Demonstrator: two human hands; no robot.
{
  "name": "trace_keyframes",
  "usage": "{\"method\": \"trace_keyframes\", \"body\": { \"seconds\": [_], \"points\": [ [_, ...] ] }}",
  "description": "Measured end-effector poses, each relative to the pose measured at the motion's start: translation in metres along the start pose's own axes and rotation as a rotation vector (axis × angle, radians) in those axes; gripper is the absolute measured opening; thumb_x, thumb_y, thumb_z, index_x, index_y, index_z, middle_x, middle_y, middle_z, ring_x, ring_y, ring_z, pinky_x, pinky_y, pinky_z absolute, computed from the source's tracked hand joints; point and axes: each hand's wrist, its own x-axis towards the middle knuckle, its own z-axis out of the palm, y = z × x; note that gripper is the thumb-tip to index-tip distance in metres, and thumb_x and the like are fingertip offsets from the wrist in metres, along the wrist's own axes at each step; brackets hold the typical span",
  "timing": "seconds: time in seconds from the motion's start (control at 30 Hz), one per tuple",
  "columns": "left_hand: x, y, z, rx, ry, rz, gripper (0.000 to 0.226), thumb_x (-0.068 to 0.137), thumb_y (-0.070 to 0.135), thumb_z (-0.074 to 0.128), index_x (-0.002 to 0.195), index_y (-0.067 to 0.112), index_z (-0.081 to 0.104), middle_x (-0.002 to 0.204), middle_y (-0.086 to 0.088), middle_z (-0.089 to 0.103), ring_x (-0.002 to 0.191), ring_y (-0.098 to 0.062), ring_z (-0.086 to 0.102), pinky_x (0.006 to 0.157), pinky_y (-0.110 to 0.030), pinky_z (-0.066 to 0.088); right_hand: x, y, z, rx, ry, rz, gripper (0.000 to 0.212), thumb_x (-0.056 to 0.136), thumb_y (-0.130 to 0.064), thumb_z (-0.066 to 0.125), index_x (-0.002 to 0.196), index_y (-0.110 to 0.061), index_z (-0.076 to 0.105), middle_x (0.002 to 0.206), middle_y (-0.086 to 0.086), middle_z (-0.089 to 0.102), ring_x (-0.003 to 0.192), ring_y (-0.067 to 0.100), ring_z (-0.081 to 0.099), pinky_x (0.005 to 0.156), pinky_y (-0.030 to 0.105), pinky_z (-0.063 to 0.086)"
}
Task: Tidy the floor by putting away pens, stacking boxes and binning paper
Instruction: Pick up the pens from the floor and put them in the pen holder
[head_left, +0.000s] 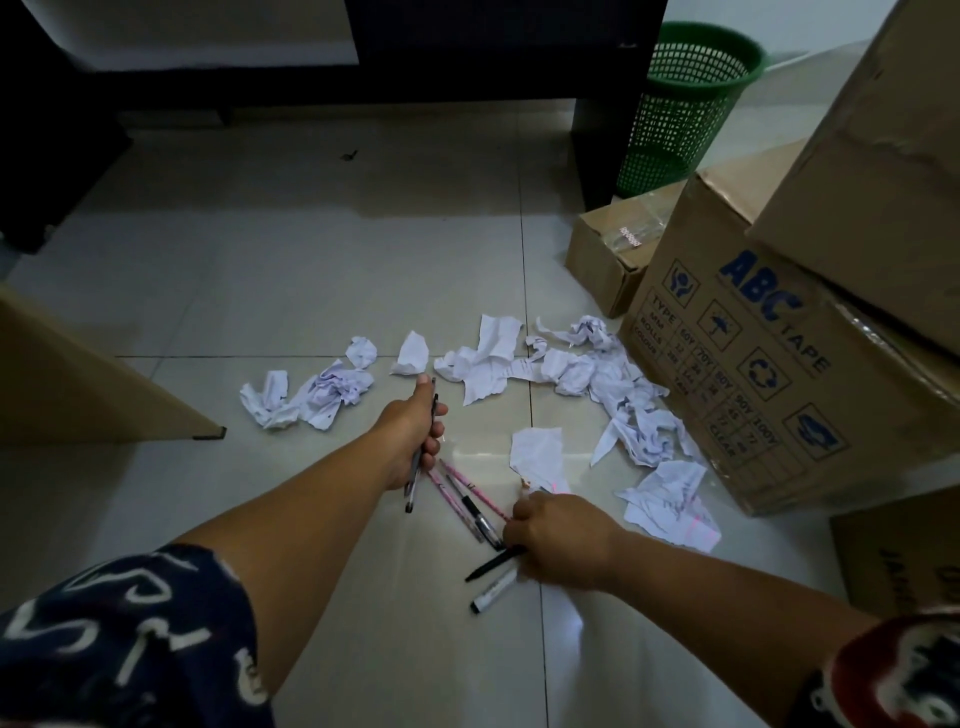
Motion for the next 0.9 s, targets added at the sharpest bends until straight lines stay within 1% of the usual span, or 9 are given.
{"method": "trace_keyframes", "body": {
  "seconds": [0.07,0.17,0.37,0.5,0.57,0.63,0.7,0.77,0.9],
  "points": [
    [0.0,-0.001,-0.001,-0.005,-0.011,-0.003,0.059,0.092,0.065,0.037,0.103,0.012,0.063,0.068,-0.001,0.049,0.048,-0.011,0.036,0.046,-0.022,0.032,0.001,0.005,0.001,-0.096,0.05,-0.035,0.018,0.072,-0.017,0.072,0.089,-0.021,0.069,0.081,0.004,0.064,0.074,0.028,0.063,0.055,0.035,0.05],
    [0.002,-0.001,-0.002,-0.03,-0.039,-0.004,0.054,0.092,0.062,0.042,0.101,0.013,0.062,0.068,-0.001,0.049,0.047,-0.011,0.037,0.045,-0.022,0.034,0.004,0.013,0.001,-0.128,0.125,0.023,0.016,0.07,-0.012,0.072,0.083,-0.02,0.069,0.075,0.004,0.064,0.066,0.027,0.062,0.051,0.032,0.047],
    [0.006,-0.004,-0.002,-0.075,-0.096,-0.011,0.02,0.095,0.033,0.055,0.101,0.014,0.058,0.069,-0.001,0.049,0.047,-0.011,0.038,0.043,-0.023,0.036,0.006,0.02,0.001,-0.131,0.218,0.175,0.014,0.061,-0.02,0.076,0.072,-0.024,0.068,0.071,-0.001,0.062,0.057,0.022,0.06,0.047,0.028,0.042],
    [0.009,-0.004,-0.003,-0.118,-0.093,-0.013,0.018,0.095,0.028,0.055,0.102,0.013,0.06,0.074,-0.003,0.054,0.05,-0.012,0.044,0.047,-0.025,0.041,0.006,0.019,-0.003,-0.067,0.286,0.197,0.009,0.063,-0.028,0.068,0.072,-0.026,0.066,0.068,-0.004,0.062,0.057,0.019,0.06,0.049,0.025,0.038],
    [0.008,-0.002,-0.004,-0.153,-0.087,-0.016,0.02,0.095,0.027,0.055,0.106,0.012,0.061,0.077,-0.005,0.054,0.051,-0.014,0.047,0.049,-0.027,0.045,0.007,0.015,-0.01,0.103,0.35,0.289,0.012,0.074,-0.031,0.06,0.082,-0.024,0.066,0.078,-0.001,0.065,0.069,0.022,0.062,0.056,0.027,0.036],
    [0.006,0.0,-0.004,-0.163,-0.088,-0.008,0.021,0.096,0.026,0.053,0.11,0.012,0.061,0.074,-0.004,0.053,0.05,-0.013,0.045,0.048,-0.025,0.044,0.011,0.009,-0.026,0.399,0.343,0.46,0.015,0.082,-0.035,0.059,0.09,-0.025,0.066,0.087,-0.004,0.065,0.077,0.017,0.061,0.062,0.028,0.042],
    [0.006,-0.001,-0.001,-0.158,-0.088,-0.007,0.024,0.096,0.029,0.053,0.112,0.012,0.06,0.07,-0.003,0.051,0.047,-0.012,0.04,0.046,-0.023,0.041,0.021,0.006,-0.04,0.748,0.396,0.587,0.009,0.082,-0.033,0.064,0.088,-0.026,0.067,0.082,-0.006,0.068,0.073,0.01,0.063,0.065,0.026,0.049],
    [0.004,-0.001,0.002,-0.155,-0.102,-0.025,0.031,0.096,0.038,0.053,0.11,0.011,0.059,0.068,-0.003,0.049,0.047,-0.011,0.037,0.045,-0.023,0.039,0.033,0.003,-0.051,0.992,0.479,0.643,0.005,0.082,-0.029,0.069,0.083,-0.024,0.068,0.073,-0.006,0.069,0.066,0.007,0.062,0.065,0.024,0.051],
    [-0.004,-0.002,0.011,-0.139,-0.176,-0.028,0.056,0.088,0.064,0.049,0.102,0.01,0.061,0.066,-0.003,0.051,0.049,-0.013,0.041,0.046,-0.025,0.041,0.049,-0.007,-0.068,1.235,0.519,0.658,0.006,0.084,-0.026,0.071,0.082,-0.02,0.07,0.07,-0.006,0.067,0.062,0.007,0.059,0.062,0.022,0.047]
  ]
}}
